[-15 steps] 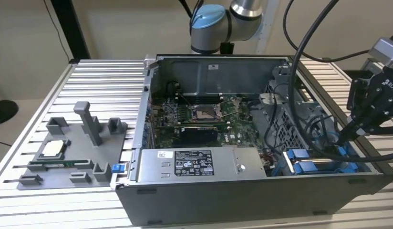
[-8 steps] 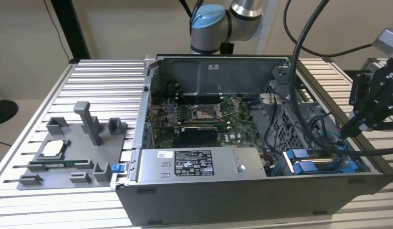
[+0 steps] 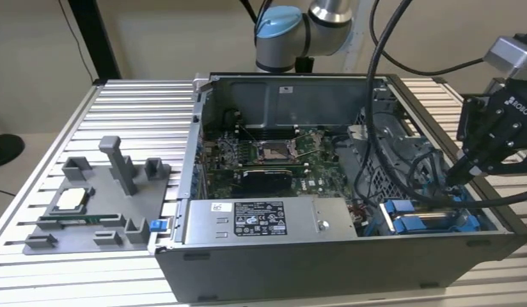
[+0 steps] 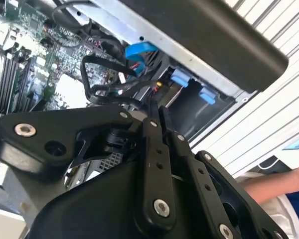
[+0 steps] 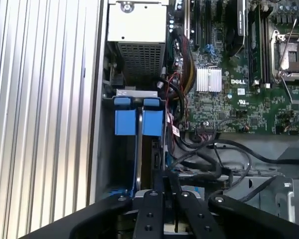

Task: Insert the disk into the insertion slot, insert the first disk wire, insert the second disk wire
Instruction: 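Insert the second disk wire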

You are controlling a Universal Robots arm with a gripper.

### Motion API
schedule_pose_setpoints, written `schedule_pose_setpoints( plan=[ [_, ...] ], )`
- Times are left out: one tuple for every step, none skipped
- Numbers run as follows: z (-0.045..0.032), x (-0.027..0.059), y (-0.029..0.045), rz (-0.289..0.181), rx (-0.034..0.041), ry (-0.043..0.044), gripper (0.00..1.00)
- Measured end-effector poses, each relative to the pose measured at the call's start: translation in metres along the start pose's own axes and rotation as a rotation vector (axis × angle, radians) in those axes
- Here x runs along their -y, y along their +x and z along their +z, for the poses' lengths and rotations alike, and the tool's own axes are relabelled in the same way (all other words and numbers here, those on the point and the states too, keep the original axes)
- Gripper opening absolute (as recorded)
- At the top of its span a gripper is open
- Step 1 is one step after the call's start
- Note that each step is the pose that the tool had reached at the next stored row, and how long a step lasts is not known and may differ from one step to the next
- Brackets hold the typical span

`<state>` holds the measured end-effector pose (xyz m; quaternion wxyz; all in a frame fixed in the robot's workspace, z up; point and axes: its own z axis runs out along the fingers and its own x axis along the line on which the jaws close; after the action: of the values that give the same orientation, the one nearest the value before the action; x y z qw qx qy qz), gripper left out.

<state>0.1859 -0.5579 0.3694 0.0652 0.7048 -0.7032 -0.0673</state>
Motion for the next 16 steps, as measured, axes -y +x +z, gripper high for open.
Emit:
schedule_pose_setpoints(
  plan=[
    [0.0007,-0.0045,0.0001,0.000,0.0001,0.0023,0.00],
    [0.0013,-0.0089,0.0002,0.000,0.0000,0.0047,0.00],
    [0.0020,-0.0136,0.0004,0.000,0.0000,0.0077,0.00],
    [0.0027,-0.0172,0.0006,0.000,-0.0001,0.0117,0.00],
    [0.0032,-0.0197,0.0008,0.000,0.0001,0.0192,0.00],
    [0.0034,-0.0208,0.0010,0.000,0.0000,0.0326,0.00],
    [0.0036,-0.0217,0.0012,0.000,0.0001,0.0502,0.00],
    [0.0038,-0.0225,0.0014,-0.001,0.0002,0.0682,0.00],
    [0.0042,-0.0234,0.0017,-0.001,0.0002,0.0854,0.00],
    [0.0045,-0.0246,0.0021,-0.001,0.0001,0.1033,0.00],
    [0.0048,-0.0259,0.0026,-0.001,0.0000,0.1204,0.00],
    [0.0051,-0.0272,0.0030,-0.001,-0.0001,0.1375,0.00],
    [0.0055,-0.0287,0.0034,-0.001,0.0000,0.1546,0.00],
    [0.0060,-0.0305,0.0038,-0.001,-0.0001,0.1718,0.00],
    [0.0065,-0.0327,0.0041,-0.001,-0.0001,0.1869,0.00],
    [0.0071,-0.0360,0.0044,-0.001,-0.0002,0.1968,0.00]
  ],
)
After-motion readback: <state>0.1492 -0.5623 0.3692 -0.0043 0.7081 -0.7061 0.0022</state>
